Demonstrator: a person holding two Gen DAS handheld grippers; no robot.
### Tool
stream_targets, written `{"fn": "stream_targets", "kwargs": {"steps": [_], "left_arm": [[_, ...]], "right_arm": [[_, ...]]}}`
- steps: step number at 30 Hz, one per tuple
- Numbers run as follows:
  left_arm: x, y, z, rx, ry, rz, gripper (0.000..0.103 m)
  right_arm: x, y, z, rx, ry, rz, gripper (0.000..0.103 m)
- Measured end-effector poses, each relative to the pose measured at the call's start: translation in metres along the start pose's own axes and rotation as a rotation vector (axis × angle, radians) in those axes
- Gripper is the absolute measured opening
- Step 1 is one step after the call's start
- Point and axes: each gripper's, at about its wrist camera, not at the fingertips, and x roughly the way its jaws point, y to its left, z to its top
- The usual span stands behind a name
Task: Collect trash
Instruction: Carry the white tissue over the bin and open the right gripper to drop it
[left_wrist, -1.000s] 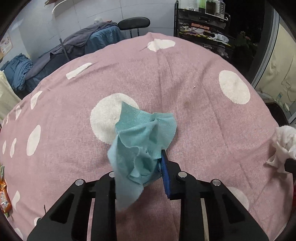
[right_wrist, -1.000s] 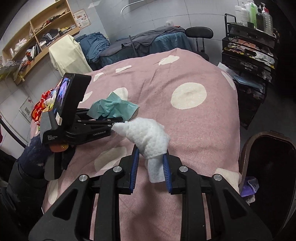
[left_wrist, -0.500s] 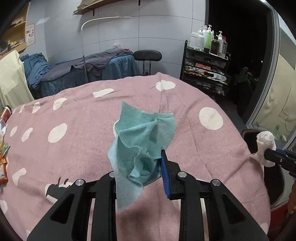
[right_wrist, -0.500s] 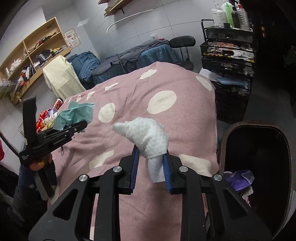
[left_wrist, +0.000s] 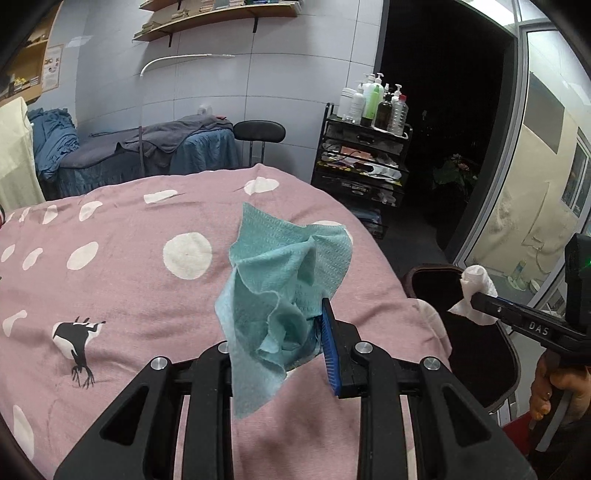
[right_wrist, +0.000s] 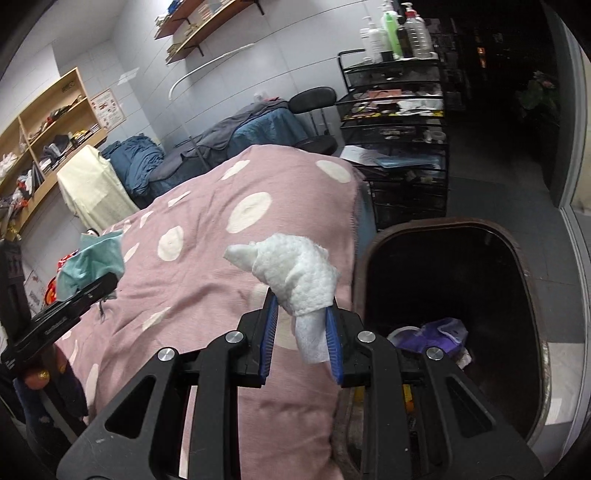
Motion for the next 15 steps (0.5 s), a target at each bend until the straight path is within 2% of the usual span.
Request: {"fn": "stream_targets", "kwargs": {"steps": [7, 15], "left_arm": [[0.0, -0.032, -0.005, 0.02, -0.001, -0.063, 0.026], [0.006, -0.065, -0.01, 0.053, 0.016, -0.122, 0.026]], "right_arm": [[0.001, -0.03, -0.015, 0.033, 0.0, -0.099, 0.025], [0.012, -0.058, -0.032, 0.072, 0.04, -0.157, 0.026]]}}
